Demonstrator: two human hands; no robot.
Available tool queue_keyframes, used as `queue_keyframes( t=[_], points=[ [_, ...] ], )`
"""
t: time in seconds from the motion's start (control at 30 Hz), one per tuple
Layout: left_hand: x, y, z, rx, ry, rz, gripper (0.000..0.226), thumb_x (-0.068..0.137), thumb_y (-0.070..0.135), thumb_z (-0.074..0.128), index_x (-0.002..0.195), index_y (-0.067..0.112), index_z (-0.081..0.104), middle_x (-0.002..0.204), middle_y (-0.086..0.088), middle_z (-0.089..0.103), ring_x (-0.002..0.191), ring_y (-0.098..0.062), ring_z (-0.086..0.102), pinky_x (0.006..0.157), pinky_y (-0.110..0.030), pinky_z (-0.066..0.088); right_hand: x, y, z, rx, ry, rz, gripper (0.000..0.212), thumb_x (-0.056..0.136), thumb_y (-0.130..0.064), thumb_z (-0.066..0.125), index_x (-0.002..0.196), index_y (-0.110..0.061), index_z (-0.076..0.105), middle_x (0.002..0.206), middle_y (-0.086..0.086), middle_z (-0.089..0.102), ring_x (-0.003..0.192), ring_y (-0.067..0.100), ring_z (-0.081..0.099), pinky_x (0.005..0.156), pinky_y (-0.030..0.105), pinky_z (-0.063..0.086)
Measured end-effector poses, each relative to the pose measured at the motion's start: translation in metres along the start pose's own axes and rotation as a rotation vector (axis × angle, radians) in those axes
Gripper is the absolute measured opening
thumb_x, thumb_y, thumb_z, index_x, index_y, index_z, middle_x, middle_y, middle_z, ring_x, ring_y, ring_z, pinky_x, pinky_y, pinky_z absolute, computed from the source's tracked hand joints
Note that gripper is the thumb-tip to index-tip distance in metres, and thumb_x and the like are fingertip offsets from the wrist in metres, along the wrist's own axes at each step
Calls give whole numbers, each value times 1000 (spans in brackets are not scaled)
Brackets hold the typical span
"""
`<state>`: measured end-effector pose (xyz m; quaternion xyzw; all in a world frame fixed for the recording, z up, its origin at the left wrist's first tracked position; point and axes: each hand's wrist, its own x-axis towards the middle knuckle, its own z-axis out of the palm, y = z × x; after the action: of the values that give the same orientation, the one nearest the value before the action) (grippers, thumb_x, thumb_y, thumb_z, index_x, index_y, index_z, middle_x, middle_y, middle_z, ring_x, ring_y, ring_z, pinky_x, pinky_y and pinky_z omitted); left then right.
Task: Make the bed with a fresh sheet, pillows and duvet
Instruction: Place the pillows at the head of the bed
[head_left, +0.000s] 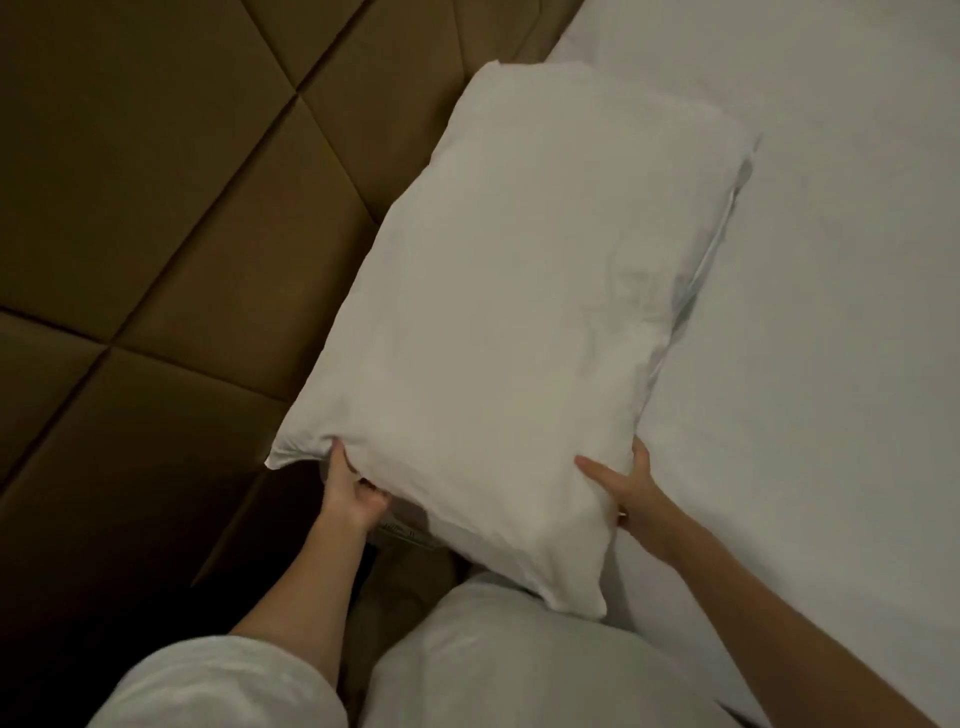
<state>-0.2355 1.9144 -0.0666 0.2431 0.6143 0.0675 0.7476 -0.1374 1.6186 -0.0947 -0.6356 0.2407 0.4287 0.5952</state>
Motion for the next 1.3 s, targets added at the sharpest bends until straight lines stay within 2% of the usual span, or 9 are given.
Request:
queue_keyframes(
  t=[0.37, 0.53, 0.6, 0.77, 0.9, 0.97, 1.1, 1.23, 1.3],
  points=[
    [11, 53, -30, -193, -172, 198, 42, 90, 29, 61, 130, 15, 58, 126, -8, 63, 116, -28, 59, 98, -47, 46, -14, 1, -1, -37, -308, -14, 79, 85, -23, 69, 139, -55, 21, 131, -11, 59, 115, 18, 62, 88, 41, 55],
    [31, 60, -26, 313, 693, 291, 37, 95, 15, 49, 128, 0, 49, 130, -13, 52, 119, -30, 51, 98, -41, 43, -12, 16, -10, -366, -100, -18, 111, 76, -13, 79, 151, -35, 1, 152, 0, 29, 132, 27, 40, 97, 37, 46],
    [24, 66, -1, 543, 850, 498, 39, 91, 10, 47, 129, 0, 45, 136, -20, 43, 125, -36, 42, 103, -45, 33, -6, 15, -23, -494, 63, -13, 118, 68, -16, 82, 151, -21, 0, 147, 9, 32, 127, 33, 44, 98, 39, 41],
    [11, 73, 101, 865, 354, 1212, 34, 90, 6, 52, 124, 4, 50, 129, -15, 42, 114, -23, 43, 100, -28, 38, 24, -30, -43, -282, 389, 51, 66, 92, -30, 62, 143, -4, 30, 120, 18, 57, 103, 28, 56, 93, 41, 45],
    [10, 64, 194, 1373, -257, 1335, 39, 98, 21, 45, 137, 17, 46, 147, -1, 36, 137, -15, 24, 113, -26, 20, 65, -86, -16, 221, 421, 21, 89, 83, -42, 70, 148, -10, 18, 132, 10, 47, 117, 31, 54, 100, 43, 44],
    [15, 56, 232, 1611, -448, 1374, 47, 100, 32, 40, 146, 24, 35, 157, 5, 21, 145, -15, 5, 120, -35, 6, 76, -103, -1, 361, 334, 45, 97, 65, -44, 84, 140, -1, 39, 123, 10, 59, 104, 31, 64, 94, 45, 51],
    [41, 41, 283, 1895, -513, 1473, 57, 98, 47, 31, 152, 31, 17, 161, 7, 1, 147, -16, -12, 114, -34, -19, 59, -103, -15, 353, 579, -221, 21, 79, -12, 75, 97, -8, 65, 93, 12, 71, 84, 27, 68, 79, 41, 57],
    [61, 43, 313, 1955, -432, 1503, 60, 97, 54, 20, 152, 32, 14, 161, 8, 1, 147, -17, -12, 112, -34, -23, 45, -75, -61, 508, 1059, -254, 23, 82, 7, 64, 74, -13, 55, 57, 0, 52, 72, 23, 45, 49, 15, 39],
    [66, 47, 324, 1988, -415, 1529, 64, 94, 58, 15, 152, 32, 13, 161, 8, 0, 147, -17, -12, 113, -36, -23, 61, -74, -74, 620, 1369, -106, 20, 85, 6, 55, 88, -14, 57, 63, -8, 48, 78, 22, 47, 57, 14, 44]
  ],
)
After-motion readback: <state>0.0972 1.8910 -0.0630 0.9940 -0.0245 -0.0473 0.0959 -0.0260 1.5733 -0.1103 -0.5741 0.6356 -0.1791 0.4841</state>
